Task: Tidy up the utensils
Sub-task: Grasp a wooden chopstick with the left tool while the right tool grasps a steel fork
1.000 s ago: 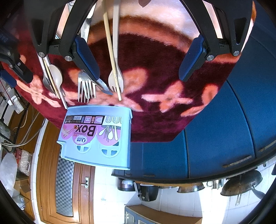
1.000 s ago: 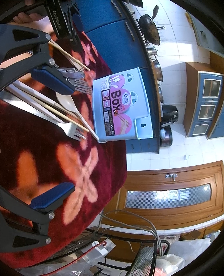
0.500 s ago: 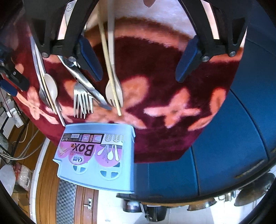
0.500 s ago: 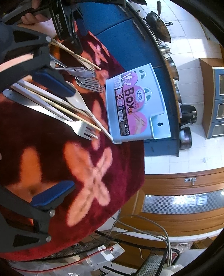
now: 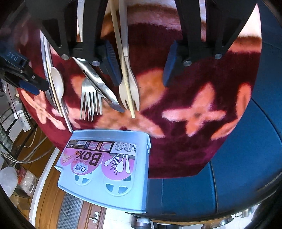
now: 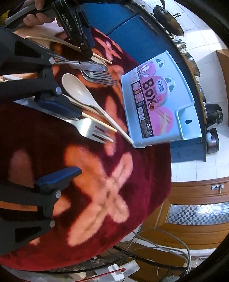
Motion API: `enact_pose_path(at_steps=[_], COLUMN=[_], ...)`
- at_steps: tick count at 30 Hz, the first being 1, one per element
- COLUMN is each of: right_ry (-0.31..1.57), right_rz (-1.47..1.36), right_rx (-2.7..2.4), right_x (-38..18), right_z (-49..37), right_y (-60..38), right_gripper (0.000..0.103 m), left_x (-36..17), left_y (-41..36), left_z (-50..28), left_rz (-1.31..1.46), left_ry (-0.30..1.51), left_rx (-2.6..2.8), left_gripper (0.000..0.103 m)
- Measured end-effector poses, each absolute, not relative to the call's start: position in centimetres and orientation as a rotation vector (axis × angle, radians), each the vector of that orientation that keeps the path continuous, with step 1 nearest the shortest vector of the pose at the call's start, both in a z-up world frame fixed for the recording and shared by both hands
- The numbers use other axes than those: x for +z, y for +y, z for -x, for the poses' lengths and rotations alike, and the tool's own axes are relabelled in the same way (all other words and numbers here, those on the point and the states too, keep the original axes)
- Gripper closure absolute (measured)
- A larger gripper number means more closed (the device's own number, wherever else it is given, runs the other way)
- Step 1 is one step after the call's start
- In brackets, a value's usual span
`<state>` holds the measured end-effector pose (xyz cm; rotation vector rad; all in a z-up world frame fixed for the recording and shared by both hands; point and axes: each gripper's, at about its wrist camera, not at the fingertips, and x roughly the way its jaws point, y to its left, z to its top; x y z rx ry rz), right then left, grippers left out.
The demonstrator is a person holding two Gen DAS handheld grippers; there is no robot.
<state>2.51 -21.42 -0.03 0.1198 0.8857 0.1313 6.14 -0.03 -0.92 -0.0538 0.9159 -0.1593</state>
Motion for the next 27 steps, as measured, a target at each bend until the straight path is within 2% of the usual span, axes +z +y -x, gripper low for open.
enact_pose_path(at_steps=[6, 9, 10, 12, 16, 17, 27], right_ry=[0.92, 0.926, 0.928, 0.932, 0.922, 0.92, 0.936], right_rz=[-0.166, -0.179, -0.189, -0.208, -0.172, -0.168, -0.136], right_rx=[0.139, 0.161, 0.174, 0.204, 0.21, 0.213, 0.212], right_x=[-0.1, 0.1, 0.1, 0.2, 0.3, 0.4, 0.3], right_z=[-3.6, -3.7, -3.7, -3.8, -3.7, -3.6, -3.2], right_y=[-21.9, -22.1, -22.1, -22.1, -21.6, -21.6, -22.2], right_gripper=[0.052, 0.064, 0.07, 0.082, 0.084, 0.097, 0.099], left_x=[-0.7, -0.7, -0.7, -0.6, -0.5, -0.5, -0.2], left_y=[1.0, 1.6, 1.7, 2.0, 2.3, 2.4, 3.7], left_z=[-6.4, -6.4, -6.4, -6.2, -5.8, -5.7, -5.1], left_rz=[0.101, 0.128, 0.132, 0.144, 0.144, 0.144, 0.164], left_ry=[0.931, 0.935, 0.936, 0.938, 0.932, 0.932, 0.93], left_rx=[-0.165, -0.185, -0.192, -0.205, -0.21, -0.209, -0.196], left_gripper=[0.065, 0.078, 0.083, 0.084, 0.084, 0.084, 0.085])
